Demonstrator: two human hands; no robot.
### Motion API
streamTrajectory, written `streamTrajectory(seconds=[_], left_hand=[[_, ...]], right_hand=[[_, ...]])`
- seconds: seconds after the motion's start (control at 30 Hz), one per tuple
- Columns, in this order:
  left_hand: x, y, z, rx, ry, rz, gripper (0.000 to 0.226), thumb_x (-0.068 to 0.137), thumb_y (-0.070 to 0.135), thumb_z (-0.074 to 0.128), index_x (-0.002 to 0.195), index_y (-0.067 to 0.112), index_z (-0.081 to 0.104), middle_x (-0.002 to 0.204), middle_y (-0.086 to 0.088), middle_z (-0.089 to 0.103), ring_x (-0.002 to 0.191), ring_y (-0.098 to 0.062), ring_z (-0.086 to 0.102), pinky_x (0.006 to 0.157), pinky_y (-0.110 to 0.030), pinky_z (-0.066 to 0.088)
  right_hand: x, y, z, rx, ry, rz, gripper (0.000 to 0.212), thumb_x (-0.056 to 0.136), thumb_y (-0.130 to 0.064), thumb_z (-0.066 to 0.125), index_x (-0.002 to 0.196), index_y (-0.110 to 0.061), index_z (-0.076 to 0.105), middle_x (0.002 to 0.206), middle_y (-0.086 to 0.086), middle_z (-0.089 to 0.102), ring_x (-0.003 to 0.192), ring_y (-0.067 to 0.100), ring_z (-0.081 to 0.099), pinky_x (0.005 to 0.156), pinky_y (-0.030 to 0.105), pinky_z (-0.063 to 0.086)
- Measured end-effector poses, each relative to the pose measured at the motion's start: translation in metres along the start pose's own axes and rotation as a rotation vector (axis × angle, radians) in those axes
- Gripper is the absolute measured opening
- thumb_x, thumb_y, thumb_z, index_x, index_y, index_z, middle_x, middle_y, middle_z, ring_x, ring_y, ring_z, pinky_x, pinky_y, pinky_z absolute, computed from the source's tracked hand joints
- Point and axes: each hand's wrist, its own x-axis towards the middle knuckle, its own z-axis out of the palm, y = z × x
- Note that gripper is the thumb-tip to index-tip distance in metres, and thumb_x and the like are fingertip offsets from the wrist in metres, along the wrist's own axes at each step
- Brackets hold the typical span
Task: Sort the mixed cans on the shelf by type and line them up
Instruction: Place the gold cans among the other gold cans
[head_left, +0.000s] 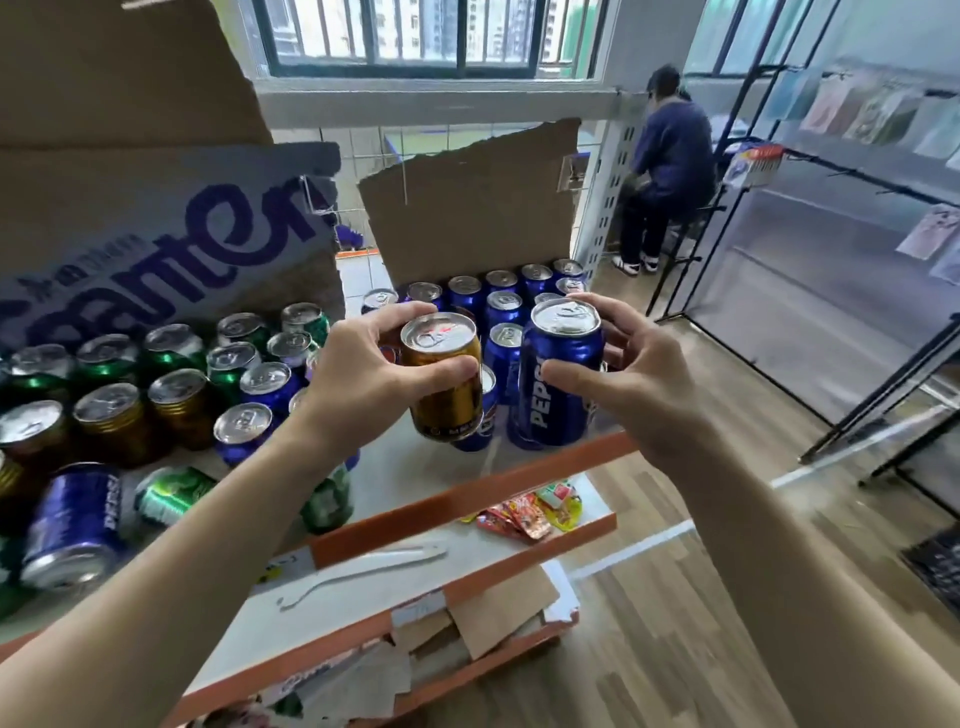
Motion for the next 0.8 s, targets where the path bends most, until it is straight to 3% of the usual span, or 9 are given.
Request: streamTrajectory(seconds=[0.17,0.37,0.53,0.7,0.8], left_hand=[[0.012,-0.003,0.003,0.019,0.005,-0.019,0.077,0.057,0.041,0.088,0.126,0.014,0.067,0.109,0.008,0.073,0.101,-0.001,0.068,0.087,-0.021,0.055],[0.039,-0.021,-0.011,0.029,0.025,-0.029,0.067,0.066,0.024,0.091,0.127,0.011,0.066,0.11,0.007,0.072,0.101,0.0,0.067,0.086,-0.016,0.053],[0.072,-0.035,-0.026,0.042,0.013,-0.039,0.064,0.066,0.024,0.091,0.124,0.011,0.067,0.105,0.01,0.071,0.095,0.007,0.066,0.077,-0.009,0.05],[0.099,-0.05,-0.041,0.046,0.004,-0.036,0.069,0.066,0.03,0.09,0.128,0.011,0.065,0.112,0.003,0.071,0.103,-0.003,0.065,0.083,-0.012,0.052],[0.109,-0.06,-0.049,0.06,-0.001,-0.04,0.079,0.06,0.038,0.093,0.128,0.011,0.065,0.114,0.001,0.071,0.108,-0.009,0.066,0.091,-0.022,0.054]], right_hand=[[0.017,0.01,-0.003,-0.004,-0.004,0.005,0.069,0.059,-0.022,0.089,0.12,-0.028,0.058,0.115,-0.001,0.071,0.108,0.014,0.067,0.095,0.04,0.054],[0.052,0.022,0.016,-0.058,0.021,-0.001,0.068,0.063,-0.017,0.087,0.124,-0.017,0.056,0.114,0.001,0.069,0.102,0.013,0.069,0.086,0.031,0.058],[0.093,0.029,0.035,-0.135,0.052,-0.011,0.061,0.068,-0.006,0.087,0.118,-0.017,0.054,0.109,-0.002,0.068,0.098,0.01,0.068,0.079,0.023,0.057],[0.136,0.038,0.054,-0.275,0.054,-0.043,0.068,0.069,-0.017,0.088,0.126,-0.015,0.05,0.111,-0.005,0.064,0.098,0.008,0.064,0.084,0.024,0.055],[0.16,0.051,0.064,-0.402,0.053,-0.062,0.076,0.068,-0.026,0.089,0.132,-0.015,0.05,0.117,0.001,0.064,0.107,0.013,0.063,0.093,0.031,0.053]])
